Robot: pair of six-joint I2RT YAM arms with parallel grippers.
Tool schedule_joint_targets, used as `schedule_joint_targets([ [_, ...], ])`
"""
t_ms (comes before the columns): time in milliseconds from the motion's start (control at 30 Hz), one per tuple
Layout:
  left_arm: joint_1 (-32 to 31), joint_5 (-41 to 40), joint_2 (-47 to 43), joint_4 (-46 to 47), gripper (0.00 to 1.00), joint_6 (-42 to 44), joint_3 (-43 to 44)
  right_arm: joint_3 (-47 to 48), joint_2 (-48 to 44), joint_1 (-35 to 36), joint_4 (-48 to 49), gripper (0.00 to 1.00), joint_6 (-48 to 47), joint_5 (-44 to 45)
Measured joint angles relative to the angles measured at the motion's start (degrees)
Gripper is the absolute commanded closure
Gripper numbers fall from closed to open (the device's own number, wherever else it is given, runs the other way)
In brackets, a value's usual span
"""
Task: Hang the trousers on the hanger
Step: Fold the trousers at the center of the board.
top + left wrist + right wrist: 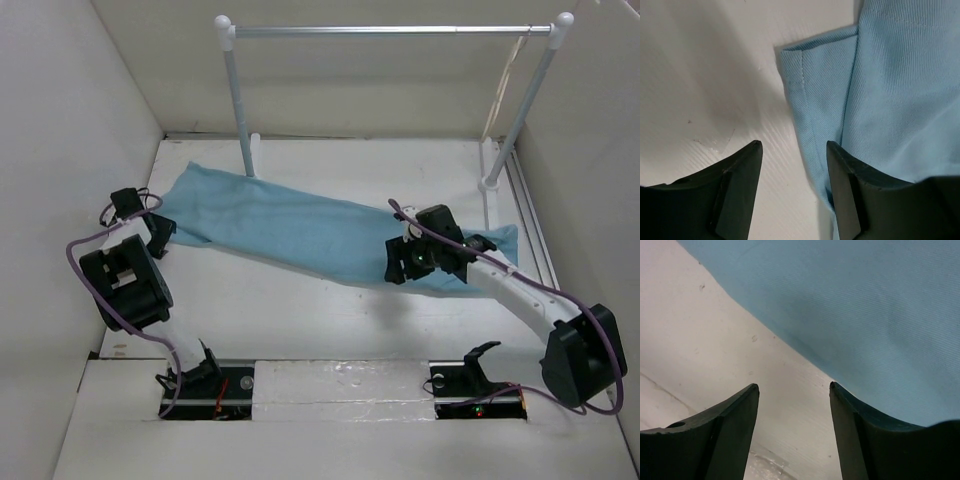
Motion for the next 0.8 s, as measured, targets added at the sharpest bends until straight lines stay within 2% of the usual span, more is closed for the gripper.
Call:
schedule_joint_targets([
  [100, 0.22, 0.48, 1.6, 1.14, 0.51, -0.04, 0.02, -1.36, -0.15, 0.24, 2.12, 0.36, 0.37, 0.22],
  [167, 0.33, 0.7, 3.15, 1.6, 0.55, -0.26, 0.31, -2.38, -0.15, 0.28, 2.29, 0.35, 0.44, 0.44],
  [300, 0.48, 1.51, 4.83, 3.82, 0.75, -1.2, 1.42, -4.72, -0.57, -0.11, 2.45, 0.35, 0.68, 1.75],
  [333, 0.46, 1.79, 5.55, 4.26, 0.9, -1.68, 1.6, -5.46, -0.61, -0.59, 2.45, 0.32, 0.79, 2.01],
  [400, 0.48, 1.86, 6.25, 4.87, 1.0, -2.16, 2.19, -6.58, -0.55, -1.73, 2.4, 0.28, 0.87, 3.26],
  [533, 0.48, 0.48, 8.17, 3.87, 1.0, -1.75, 4.79, -6.97, 1.49, -4.37, 2.64, 0.28, 0.74, 6.71],
  [633, 0.07, -3.23, 8.7, 2.03, 1.0, -0.07, 6.95, -6.97, 3.65, -7.13, 3.28, 0.32, 0.87, 9.42],
  [667, -0.04, -4.85, 8.68, 1.42, 1.0, 0.42, 7.54, -7.04, 4.35, -8.46, 3.8, 0.4, 0.98, 9.88],
  [800, -0.24, -11.54, 8.33, -0.13, 1.0, 1.2, 8.7, -7.69, 6.27, -14.49, 5.62, 0.42, 1.36, 10.23],
])
